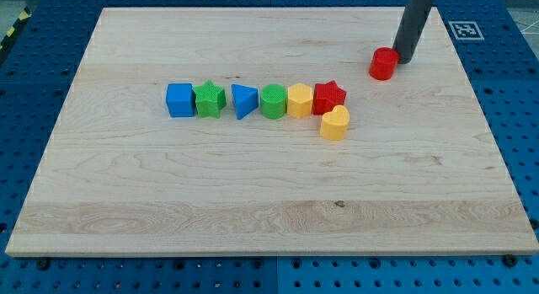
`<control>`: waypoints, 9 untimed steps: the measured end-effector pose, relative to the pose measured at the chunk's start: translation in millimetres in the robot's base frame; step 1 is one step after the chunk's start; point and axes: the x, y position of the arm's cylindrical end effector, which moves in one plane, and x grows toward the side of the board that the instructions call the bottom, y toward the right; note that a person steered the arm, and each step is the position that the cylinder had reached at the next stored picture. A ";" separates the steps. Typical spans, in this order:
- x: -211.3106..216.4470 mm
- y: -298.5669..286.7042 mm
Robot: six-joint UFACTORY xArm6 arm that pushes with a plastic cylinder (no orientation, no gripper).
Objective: Slide red circle towards yellow heart
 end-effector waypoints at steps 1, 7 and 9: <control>11.4 0.0; 15.1 -26.6; 51.5 -26.6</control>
